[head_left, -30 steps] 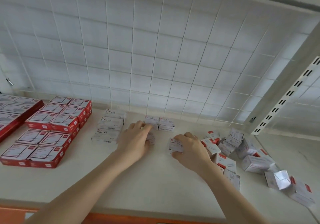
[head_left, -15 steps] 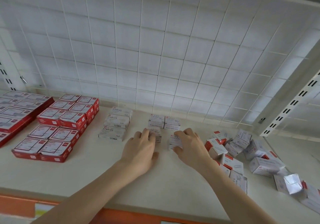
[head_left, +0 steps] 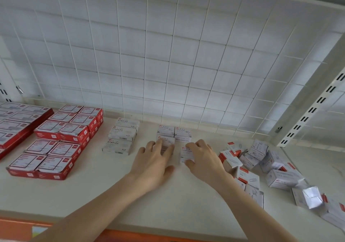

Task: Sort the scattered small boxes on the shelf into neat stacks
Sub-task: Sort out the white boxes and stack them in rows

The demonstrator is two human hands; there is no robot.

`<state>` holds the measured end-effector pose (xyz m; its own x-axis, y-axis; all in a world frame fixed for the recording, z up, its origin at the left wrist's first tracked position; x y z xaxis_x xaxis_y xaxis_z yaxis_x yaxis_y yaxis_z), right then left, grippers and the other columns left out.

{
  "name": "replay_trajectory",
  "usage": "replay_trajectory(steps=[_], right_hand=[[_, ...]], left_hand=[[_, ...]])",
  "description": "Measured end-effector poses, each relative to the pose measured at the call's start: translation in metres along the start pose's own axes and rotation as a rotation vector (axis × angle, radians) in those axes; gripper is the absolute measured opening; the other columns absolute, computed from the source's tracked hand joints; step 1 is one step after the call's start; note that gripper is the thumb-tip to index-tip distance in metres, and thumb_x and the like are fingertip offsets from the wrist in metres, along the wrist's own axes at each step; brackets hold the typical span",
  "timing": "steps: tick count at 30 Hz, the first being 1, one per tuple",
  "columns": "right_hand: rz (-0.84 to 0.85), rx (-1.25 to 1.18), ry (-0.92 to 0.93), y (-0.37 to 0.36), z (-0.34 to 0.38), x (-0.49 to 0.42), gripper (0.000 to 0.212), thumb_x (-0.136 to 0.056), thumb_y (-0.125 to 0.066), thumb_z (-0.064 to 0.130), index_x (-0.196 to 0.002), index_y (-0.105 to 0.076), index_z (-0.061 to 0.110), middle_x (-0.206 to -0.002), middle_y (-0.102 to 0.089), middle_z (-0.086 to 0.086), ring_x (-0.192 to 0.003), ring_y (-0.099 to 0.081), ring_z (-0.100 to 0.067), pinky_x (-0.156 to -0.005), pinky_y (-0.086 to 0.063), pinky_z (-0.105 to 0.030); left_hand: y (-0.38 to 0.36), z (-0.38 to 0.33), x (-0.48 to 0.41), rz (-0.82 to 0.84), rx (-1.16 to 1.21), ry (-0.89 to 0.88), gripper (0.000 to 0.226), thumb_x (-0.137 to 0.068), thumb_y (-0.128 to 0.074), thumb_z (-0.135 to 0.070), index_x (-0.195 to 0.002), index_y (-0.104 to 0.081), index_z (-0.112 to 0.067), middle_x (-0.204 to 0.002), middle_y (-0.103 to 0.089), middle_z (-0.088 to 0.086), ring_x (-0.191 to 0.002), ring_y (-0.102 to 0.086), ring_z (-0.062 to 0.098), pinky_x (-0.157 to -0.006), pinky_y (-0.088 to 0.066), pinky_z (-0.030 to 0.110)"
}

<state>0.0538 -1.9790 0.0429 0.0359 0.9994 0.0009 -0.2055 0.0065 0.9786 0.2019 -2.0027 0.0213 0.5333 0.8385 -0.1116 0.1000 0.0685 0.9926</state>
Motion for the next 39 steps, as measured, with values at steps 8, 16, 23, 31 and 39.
replay_trajectory(steps=[8,16,23,31,39], right_hand=[[-0.010,0.035,0.002,0.000,-0.001,0.002,0.043,-0.091,-0.049,0.024,-0.132,-0.038,0.017,-0.124,-0.038,-0.006,-0.112,-0.043,-0.024,-0.083,-0.045,-0.031],[-0.012,0.021,-0.006,0.000,-0.001,0.001,0.042,-0.090,-0.049,0.024,-0.131,-0.040,0.018,-0.123,-0.039,-0.006,-0.112,-0.043,-0.024,-0.081,-0.045,-0.032],[-0.019,0.022,0.001,-0.001,-0.002,0.000,0.043,-0.090,-0.051,0.025,-0.131,-0.041,0.017,-0.122,-0.040,-0.007,-0.112,-0.043,-0.025,-0.083,-0.047,-0.033],[-0.028,0.030,-0.005,-0.002,-0.002,0.000,0.042,-0.090,-0.050,0.025,-0.130,-0.041,0.017,-0.122,-0.040,-0.006,-0.110,-0.043,-0.024,-0.078,-0.049,-0.032],[-0.052,-0.013,-0.009,-0.005,-0.001,-0.008,0.040,-0.089,-0.053,0.019,-0.126,-0.041,0.009,-0.124,-0.040,-0.010,-0.108,-0.047,-0.028,-0.083,-0.042,-0.030]], left_hand=[[-0.012,0.000,-0.002,-0.035,-0.035,-0.032,0.063,-0.068,-0.034,-0.048,-0.107,-0.068,-0.013,-0.102,-0.065,0.016,-0.087,-0.061,0.033,-0.056,-0.051,0.039],[-0.003,-0.001,-0.009,0.038,0.023,-0.021,0.077,-0.074,-0.022,-0.053,-0.132,-0.049,-0.011,-0.130,-0.048,0.022,-0.114,-0.049,0.041,-0.079,-0.046,0.048],[-0.006,0.004,-0.008,0.057,-0.001,-0.025,0.066,-0.070,-0.031,-0.050,-0.110,-0.066,-0.011,-0.107,-0.064,0.017,-0.090,-0.063,0.037,-0.054,-0.050,0.045],[-0.009,-0.001,-0.008,-0.010,-0.009,0.006,0.075,-0.080,-0.016,-0.056,-0.147,-0.014,-0.021,-0.151,-0.015,0.007,-0.136,-0.016,0.027,-0.101,-0.029,0.039],[-0.005,0.000,-0.008,0.016,0.008,0.001,0.064,-0.090,-0.032,-0.050,-0.146,-0.017,-0.022,-0.150,-0.017,0.007,-0.136,-0.017,0.027,-0.101,-0.030,0.040]])
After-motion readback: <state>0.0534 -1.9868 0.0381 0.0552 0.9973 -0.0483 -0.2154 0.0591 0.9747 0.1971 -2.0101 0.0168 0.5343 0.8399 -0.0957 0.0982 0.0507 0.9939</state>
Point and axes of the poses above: each hand's wrist, its own x-axis away from the middle knuckle, its own y-axis out of the back of the hand, z = x × y, the point moved 2 cm from there along -x, towards the middle knuckle
